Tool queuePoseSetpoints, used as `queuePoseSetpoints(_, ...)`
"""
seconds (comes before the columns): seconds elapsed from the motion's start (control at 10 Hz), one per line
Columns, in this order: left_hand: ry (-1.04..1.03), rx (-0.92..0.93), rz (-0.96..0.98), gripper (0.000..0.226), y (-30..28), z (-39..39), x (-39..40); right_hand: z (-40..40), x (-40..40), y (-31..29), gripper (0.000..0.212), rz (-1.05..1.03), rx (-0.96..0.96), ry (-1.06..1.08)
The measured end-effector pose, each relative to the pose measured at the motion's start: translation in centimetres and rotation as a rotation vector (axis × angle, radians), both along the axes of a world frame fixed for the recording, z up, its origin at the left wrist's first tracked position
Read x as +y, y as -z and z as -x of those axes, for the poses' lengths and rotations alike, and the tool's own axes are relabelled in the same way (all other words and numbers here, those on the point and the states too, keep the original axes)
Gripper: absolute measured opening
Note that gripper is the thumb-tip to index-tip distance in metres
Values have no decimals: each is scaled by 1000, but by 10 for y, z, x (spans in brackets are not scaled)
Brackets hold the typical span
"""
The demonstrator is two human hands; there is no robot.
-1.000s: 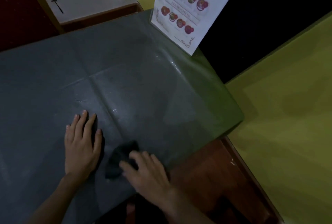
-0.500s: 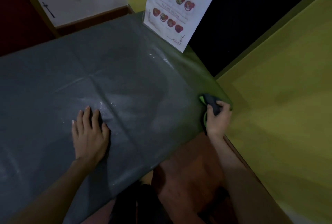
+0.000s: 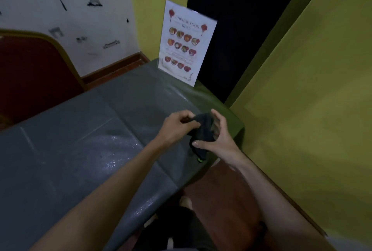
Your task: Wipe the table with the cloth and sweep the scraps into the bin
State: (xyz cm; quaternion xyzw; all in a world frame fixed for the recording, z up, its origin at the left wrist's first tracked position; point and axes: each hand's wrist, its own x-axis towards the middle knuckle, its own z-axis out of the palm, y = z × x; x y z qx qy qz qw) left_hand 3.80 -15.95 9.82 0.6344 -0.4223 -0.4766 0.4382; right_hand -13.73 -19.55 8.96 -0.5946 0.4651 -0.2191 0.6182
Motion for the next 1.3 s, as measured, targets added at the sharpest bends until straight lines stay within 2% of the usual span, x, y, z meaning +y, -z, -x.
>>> queuePoseSetpoints(0.1,73,64,77,5,-6,0,-2,18,-11,0,83,-242,-163,-87)
queuePoseSetpoints(0.2,16,132,26,4,-3,1,-9,31,-24,8,48,-241,-114,-124)
queuePoseSetpoints(0.4,-210,281,-115,20,34,22,-41,55,-87,30,34,-235,-184,-20)
queuePoseSetpoints(0.5,-305,320,-232,17,55,38,-70,62,-128,47,26,-242,-113,-83)
queuePoseSetpoints(0.6,-398,251,-358,19,83,43,-106,59,-160,70,25,-202,4,-131)
queuePoseSetpoints(0.7,-473,150,-532,25,111,44,-127,50,-179,96,27,-44,220,-156)
queuePoseSetpoints(0.8,-464,-149,-536,28,124,59,-126,47,-183,118,39,130,452,-169)
queuePoseSetpoints(0.9,-265,-642,-350,34,128,81,-105,55,-169,128,52,467,673,-257)
queuePoseSetpoints(1.0,131,-944,-273,48,135,95,-83,67,-159,138,56,837,767,-481)
queuePoseSetpoints(1.1,343,-926,-436,59,141,98,-69,72,-154,142,50,780,826,-684)
queuePoseSetpoints(1.2,352,-808,-408,60,136,80,-69,56,-160,131,45,797,840,-611)
queuePoseSetpoints(1.3,228,-672,-431,66,114,52,-67,29,-161,103,48,743,830,-668)
